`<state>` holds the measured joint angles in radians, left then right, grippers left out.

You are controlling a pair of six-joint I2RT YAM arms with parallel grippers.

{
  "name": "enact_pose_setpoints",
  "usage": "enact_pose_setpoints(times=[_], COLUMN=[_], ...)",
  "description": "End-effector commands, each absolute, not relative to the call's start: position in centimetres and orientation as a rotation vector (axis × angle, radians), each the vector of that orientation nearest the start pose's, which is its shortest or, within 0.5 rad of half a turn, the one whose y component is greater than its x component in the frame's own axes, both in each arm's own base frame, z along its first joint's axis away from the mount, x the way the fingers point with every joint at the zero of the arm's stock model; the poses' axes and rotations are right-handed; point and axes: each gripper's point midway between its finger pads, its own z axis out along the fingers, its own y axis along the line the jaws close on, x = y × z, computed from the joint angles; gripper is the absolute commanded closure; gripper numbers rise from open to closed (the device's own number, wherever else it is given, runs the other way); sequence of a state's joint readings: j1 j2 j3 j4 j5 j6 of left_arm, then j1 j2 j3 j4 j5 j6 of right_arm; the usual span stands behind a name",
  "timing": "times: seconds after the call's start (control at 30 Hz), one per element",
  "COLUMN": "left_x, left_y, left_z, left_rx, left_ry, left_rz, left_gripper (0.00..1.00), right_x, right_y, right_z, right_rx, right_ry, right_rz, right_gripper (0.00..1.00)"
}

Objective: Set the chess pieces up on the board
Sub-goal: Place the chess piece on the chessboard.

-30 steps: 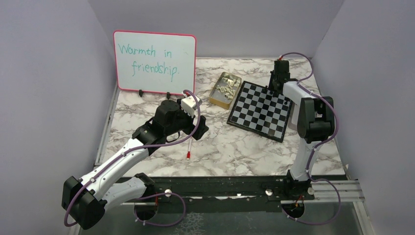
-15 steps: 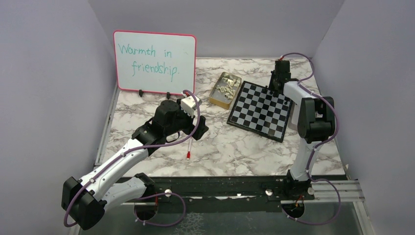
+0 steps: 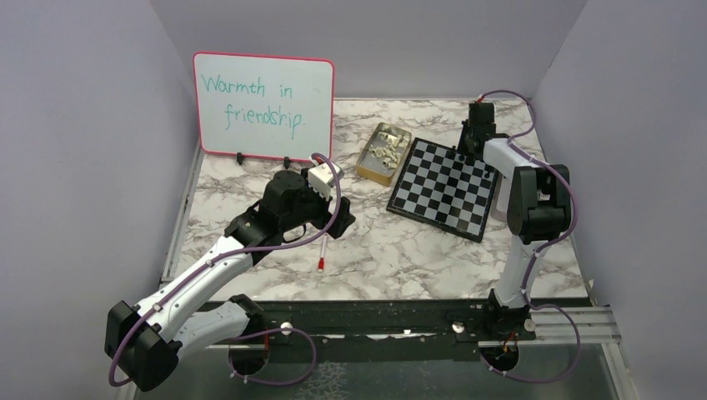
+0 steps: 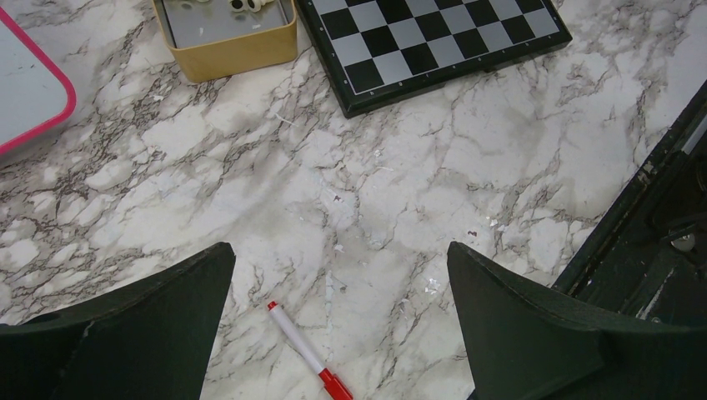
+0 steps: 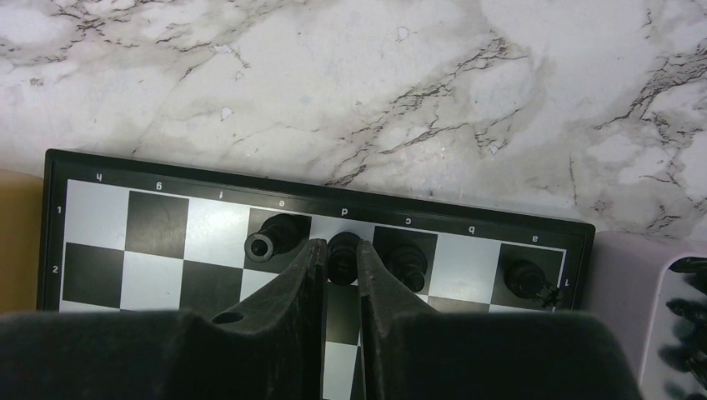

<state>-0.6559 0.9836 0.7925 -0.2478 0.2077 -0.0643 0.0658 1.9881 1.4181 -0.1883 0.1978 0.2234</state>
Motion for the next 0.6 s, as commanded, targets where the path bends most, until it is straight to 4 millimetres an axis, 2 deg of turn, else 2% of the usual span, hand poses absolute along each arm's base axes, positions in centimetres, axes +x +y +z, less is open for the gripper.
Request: enact_pose_setpoints(times=[0.0,0.27,0.43,0.57], left_x=[24.0,24.0,24.0,24.0], left_y=[-23.1,-23.0,-23.0,-23.1], left_z=[20.8,20.5,20.5,20.5], left_rx=[0.712,0.713,0.713,0.714], left_ry=[1.907,1.914,1.914,1.916], left_rz=[-0.651,-0.648,-0.646,-0.648], left_gripper=[0.01,0.01,0.01,0.01], right_x=[50.2,50.2,50.3,50.4], right_y=[1.8,1.8,1.8,1.4], right_z=[6.6,6.4,6.6,7.6], right_rx=[0.288,0.293,0.290,0.306], right_ry=[2.361,2.367,2.368,2.352], right_rz=[-0.037,-0.037,-0.040,-0.062], right_gripper=[0.80,0.79,0.72,0.67])
